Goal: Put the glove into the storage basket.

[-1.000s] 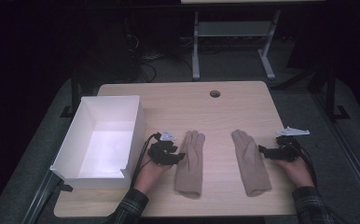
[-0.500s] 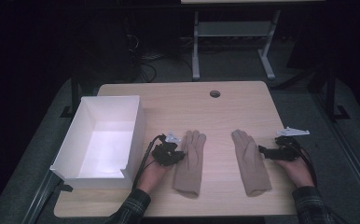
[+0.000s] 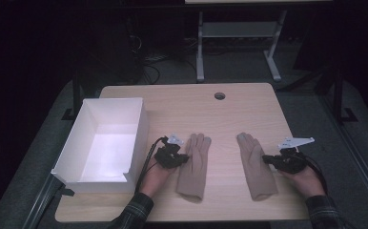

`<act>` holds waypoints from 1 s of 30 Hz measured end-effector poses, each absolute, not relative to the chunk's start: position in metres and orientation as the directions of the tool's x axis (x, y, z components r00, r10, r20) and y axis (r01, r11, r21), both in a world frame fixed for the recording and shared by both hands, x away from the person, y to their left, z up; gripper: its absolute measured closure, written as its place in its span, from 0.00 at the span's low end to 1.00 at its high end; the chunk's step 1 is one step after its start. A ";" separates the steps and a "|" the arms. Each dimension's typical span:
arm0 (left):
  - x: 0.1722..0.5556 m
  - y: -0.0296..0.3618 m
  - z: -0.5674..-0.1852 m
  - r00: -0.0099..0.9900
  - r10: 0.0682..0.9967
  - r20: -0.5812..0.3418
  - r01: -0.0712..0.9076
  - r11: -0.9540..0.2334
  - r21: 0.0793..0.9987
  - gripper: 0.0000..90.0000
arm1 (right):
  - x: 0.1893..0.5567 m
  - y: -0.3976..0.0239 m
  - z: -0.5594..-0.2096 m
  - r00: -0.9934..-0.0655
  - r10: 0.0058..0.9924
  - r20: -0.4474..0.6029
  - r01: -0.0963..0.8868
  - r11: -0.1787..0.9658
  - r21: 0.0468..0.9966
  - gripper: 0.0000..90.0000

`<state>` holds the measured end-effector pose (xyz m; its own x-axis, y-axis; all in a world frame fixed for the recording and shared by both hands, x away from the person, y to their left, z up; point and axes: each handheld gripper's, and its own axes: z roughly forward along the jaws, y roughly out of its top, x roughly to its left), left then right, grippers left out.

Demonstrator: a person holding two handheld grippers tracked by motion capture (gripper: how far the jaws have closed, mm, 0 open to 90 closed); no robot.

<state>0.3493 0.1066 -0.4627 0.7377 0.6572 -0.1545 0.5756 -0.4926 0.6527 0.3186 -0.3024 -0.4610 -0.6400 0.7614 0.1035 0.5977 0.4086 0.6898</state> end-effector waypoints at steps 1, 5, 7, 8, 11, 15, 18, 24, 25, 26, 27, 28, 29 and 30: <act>0.349 0.107 -0.463 0.738 0.657 -0.154 0.575 -0.492 0.653 0.96 | 0.319 -0.301 -0.462 -0.641 0.761 0.105 0.601 0.412 0.684 1.00; 0.350 0.107 -0.463 0.733 0.661 -0.161 0.581 -0.485 0.654 0.96 | 0.322 -0.297 -0.466 -0.649 0.753 0.109 0.609 0.429 0.667 1.00; 0.351 0.107 -0.463 0.729 0.663 -0.169 0.586 -0.478 0.654 0.96 | 0.322 -0.294 -0.466 -0.653 0.749 0.111 0.609 0.431 0.666 1.00; 0.351 0.107 -0.463 0.727 0.664 -0.173 0.589 -0.473 0.655 0.96 | 0.321 -0.293 -0.466 -0.657 0.746 0.112 0.610 0.437 0.661 1.00; 0.352 0.107 -0.463 0.722 0.667 -0.182 0.593 -0.462 0.660 0.96 | 0.321 -0.287 -0.466 -0.671 0.733 0.110 0.596 0.446 0.668 1.00; 0.356 0.105 -0.465 0.713 0.669 -0.212 0.604 -0.432 0.670 0.96 | 0.322 -0.278 -0.466 -0.686 0.719 0.112 0.588 0.457 0.667 1.00; 0.360 0.103 -0.464 0.709 0.668 -0.227 0.605 -0.411 0.682 0.96 | 0.323 -0.271 -0.467 -0.698 0.706 0.116 0.579 0.462 0.672 1.00; 0.362 0.100 -0.466 0.703 0.668 -0.244 0.610 -0.390 0.690 0.96 | 0.323 -0.254 -0.467 -0.724 0.679 0.118 0.561 0.480 0.674 1.00; 0.362 0.100 -0.466 0.703 0.668 -0.243 0.609 -0.389 0.692 0.96 | 0.323 -0.251 -0.467 -0.726 0.677 0.121 0.563 0.484 0.670 1.00; 0.362 0.100 -0.465 0.708 0.663 -0.242 0.608 -0.397 0.688 0.96 | 0.323 -0.248 -0.467 -0.734 0.668 0.121 0.555 0.489 0.673 1.00; 0.362 0.099 -0.465 0.707 0.661 -0.249 0.610 -0.393 0.688 0.96 | 0.322 -0.245 -0.467 -0.738 0.664 0.120 0.552 0.491 0.674 1.00; 0.361 0.099 -0.464 0.711 0.658 -0.249 0.607 -0.395 0.689 0.96 | 0.322 -0.242 -0.467 -0.744 0.658 0.118 0.546 0.496 0.675 1.00; 0.361 0.098 -0.464 0.712 0.656 -0.252 0.608 -0.395 0.689 0.96 | 0.321 -0.239 -0.467 -0.748 0.653 0.121 0.543 0.497 0.677 1.00; 0.360 0.097 -0.463 0.710 0.654 -0.260 0.610 -0.387 0.692 0.96 | 0.322 -0.237 -0.467 -0.754 0.647 0.117 0.536 0.502 0.679 1.00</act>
<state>0.3601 0.0967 -0.4635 0.7098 0.6545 -0.2603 0.6101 -0.3867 0.6915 0.3216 -0.2371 -0.4672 -0.7537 0.6467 0.1171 0.5359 0.5016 0.6791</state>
